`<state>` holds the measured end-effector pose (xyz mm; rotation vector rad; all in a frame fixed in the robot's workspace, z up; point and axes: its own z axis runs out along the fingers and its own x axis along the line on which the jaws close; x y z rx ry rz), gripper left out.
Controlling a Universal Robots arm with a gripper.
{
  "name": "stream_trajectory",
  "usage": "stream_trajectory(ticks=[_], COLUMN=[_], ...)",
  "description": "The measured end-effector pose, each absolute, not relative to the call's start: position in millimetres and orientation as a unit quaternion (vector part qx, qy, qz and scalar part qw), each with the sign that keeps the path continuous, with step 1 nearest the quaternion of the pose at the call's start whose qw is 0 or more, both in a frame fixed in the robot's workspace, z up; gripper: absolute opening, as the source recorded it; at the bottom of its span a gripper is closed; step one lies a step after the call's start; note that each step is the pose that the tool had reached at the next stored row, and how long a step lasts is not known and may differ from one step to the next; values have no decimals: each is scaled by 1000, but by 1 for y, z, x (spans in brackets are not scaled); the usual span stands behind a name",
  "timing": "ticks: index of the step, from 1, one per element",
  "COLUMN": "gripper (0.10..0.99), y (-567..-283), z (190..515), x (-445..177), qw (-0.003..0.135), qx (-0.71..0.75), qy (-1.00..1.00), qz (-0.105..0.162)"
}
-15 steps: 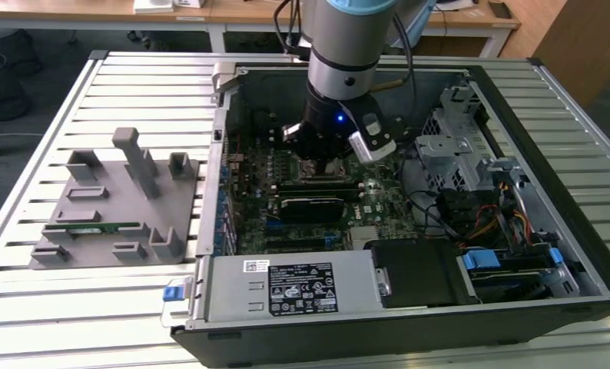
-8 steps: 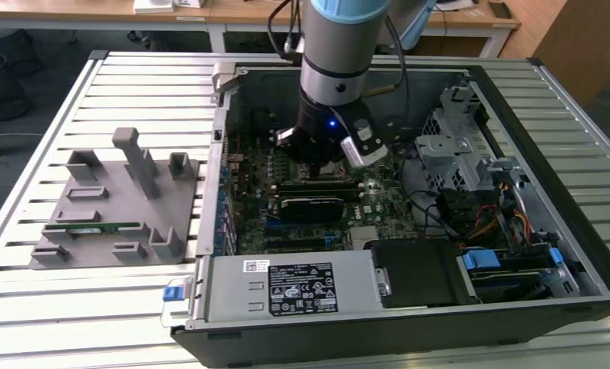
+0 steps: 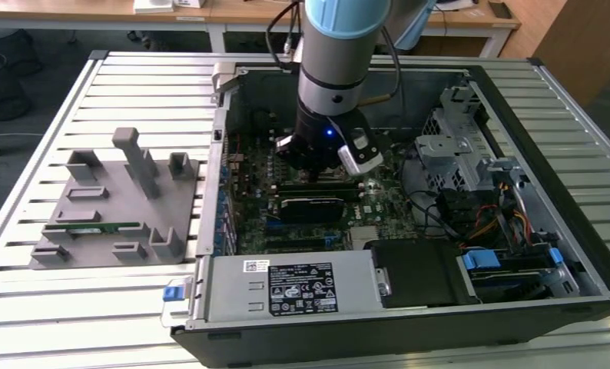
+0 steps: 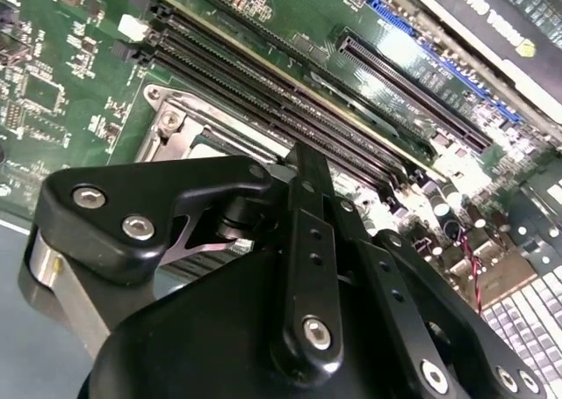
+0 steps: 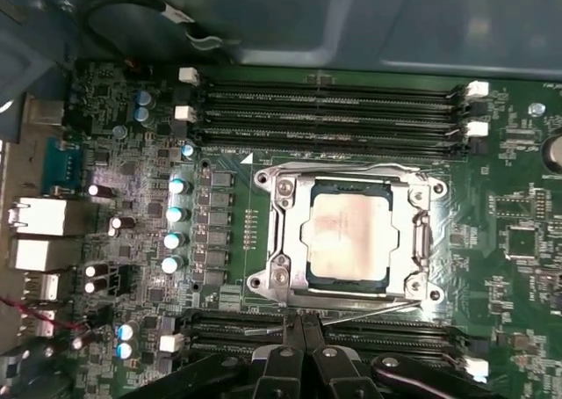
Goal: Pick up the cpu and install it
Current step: 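Install the second cpu locking lever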
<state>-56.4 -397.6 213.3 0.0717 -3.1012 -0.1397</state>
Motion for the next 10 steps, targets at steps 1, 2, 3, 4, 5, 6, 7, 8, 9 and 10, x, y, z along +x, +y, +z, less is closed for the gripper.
stream_trajectory(ticks=[1, 2, 3, 4, 5, 6, 7, 8, 9, 10], gripper=[106, 106, 106, 106, 106, 106, 106, 106, 106, 106], y=[-398, -398, -398, -398, -398, -398, -399, -400, -401, -403], z=[211, 210, 209, 208, 208, 208, 208, 208, 208, 208], x=[-57, -57, -57, -57, -57, -57, -57, -57, -57, -57], qw=[18, 18, 18, 19, 18, 18, 18, 18, 18, 18], qx=[23, 23, 23, 23, 23, 23, 23, 23, 23, 23], qy=[-999, -999, -999, -998, -998, -998, -998, -998, -998, -998], qz=[-45, -45, -45, -46, -49, -53, -57, -60, -61, -62])
